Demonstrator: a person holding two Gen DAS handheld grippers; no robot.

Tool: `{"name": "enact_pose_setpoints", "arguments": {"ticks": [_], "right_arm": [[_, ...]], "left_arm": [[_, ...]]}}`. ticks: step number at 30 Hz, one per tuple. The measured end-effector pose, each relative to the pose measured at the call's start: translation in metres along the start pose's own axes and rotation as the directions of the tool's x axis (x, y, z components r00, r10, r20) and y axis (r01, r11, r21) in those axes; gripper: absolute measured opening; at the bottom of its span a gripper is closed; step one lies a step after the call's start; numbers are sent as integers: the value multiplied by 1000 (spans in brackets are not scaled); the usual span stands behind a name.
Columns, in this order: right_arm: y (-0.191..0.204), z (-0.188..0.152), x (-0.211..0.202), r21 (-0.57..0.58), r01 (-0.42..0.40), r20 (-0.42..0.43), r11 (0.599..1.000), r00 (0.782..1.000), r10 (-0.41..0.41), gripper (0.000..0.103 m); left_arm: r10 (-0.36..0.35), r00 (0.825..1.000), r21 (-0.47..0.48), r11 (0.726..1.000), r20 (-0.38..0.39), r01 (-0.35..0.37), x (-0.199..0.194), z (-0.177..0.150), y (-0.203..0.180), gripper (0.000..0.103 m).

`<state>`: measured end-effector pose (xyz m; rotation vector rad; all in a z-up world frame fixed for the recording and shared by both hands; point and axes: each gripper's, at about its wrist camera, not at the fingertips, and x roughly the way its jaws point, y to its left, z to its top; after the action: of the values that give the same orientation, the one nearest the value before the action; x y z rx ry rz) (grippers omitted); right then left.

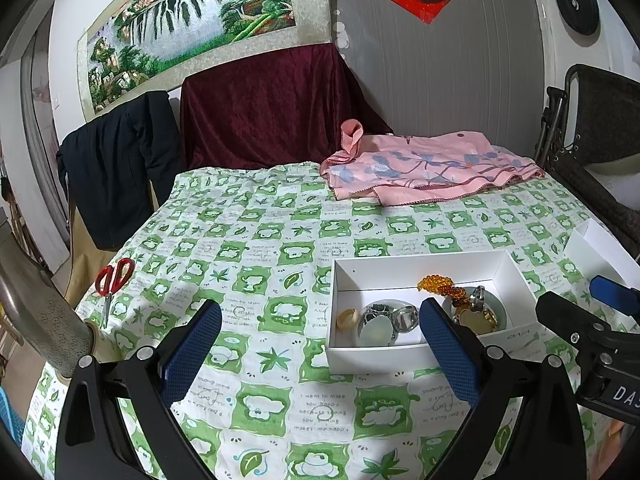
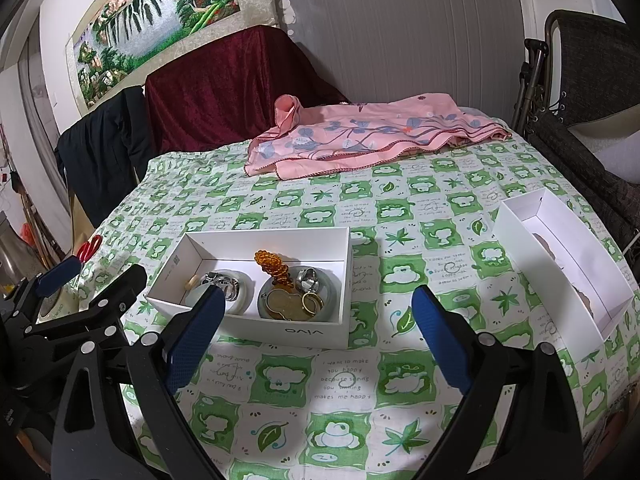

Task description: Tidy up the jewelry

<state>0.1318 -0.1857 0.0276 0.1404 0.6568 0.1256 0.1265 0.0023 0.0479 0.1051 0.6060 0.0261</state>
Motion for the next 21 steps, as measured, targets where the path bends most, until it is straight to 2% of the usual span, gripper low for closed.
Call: {"name": "enact_pose_setpoints", "arguments": {"ticks": [8, 21], "right_arm": [[1, -1, 0, 0, 0, 1, 1000, 1000, 0, 90], [-1, 0, 0, 0, 2, 3, 1000, 1000, -2, 90]], "left_arm": [[-17, 1000, -3, 1000, -4, 17, 1, -1, 1, 97], [-3, 1000, 2, 1000, 14, 3, -3, 0, 0, 97]]}}
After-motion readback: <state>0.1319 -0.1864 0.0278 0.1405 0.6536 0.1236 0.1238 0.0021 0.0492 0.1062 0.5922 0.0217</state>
